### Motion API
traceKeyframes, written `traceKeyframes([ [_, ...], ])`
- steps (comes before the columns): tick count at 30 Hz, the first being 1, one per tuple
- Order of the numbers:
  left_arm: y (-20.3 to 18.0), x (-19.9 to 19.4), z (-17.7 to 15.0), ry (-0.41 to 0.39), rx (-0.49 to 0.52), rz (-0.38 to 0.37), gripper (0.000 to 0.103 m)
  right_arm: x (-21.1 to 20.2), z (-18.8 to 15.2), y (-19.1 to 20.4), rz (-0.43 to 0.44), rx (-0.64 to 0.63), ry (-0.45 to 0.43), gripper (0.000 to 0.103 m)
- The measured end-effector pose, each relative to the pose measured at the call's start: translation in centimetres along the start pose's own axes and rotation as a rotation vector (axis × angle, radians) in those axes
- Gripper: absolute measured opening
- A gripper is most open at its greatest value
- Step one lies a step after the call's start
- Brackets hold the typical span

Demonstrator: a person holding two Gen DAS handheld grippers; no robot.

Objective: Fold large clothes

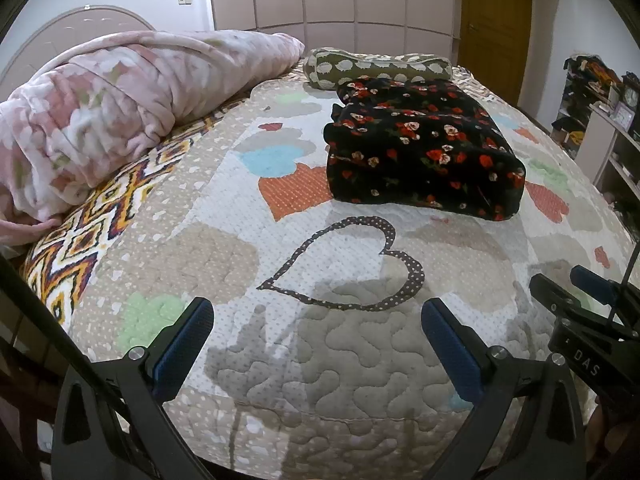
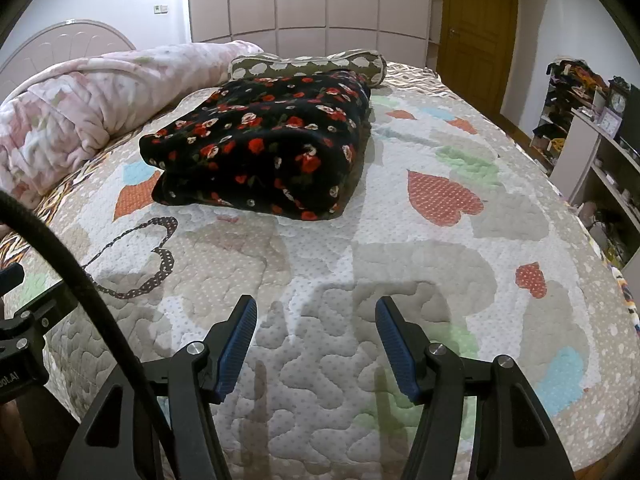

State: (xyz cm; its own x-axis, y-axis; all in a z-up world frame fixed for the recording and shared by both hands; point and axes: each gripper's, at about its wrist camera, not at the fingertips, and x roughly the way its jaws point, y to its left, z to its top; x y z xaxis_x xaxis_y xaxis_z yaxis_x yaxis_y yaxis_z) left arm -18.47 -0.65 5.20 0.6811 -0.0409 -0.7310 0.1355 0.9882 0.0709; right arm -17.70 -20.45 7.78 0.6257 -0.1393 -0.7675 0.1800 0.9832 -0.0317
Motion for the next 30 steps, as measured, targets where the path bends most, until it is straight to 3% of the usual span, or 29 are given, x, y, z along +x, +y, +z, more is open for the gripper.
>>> traceKeyframes([
  [30,0.0,1.0,-0.5,0.045,0.005,-0.015,0.103,0.3,-0.3,-0.1,0.006,-0.006,0.012,0.066],
])
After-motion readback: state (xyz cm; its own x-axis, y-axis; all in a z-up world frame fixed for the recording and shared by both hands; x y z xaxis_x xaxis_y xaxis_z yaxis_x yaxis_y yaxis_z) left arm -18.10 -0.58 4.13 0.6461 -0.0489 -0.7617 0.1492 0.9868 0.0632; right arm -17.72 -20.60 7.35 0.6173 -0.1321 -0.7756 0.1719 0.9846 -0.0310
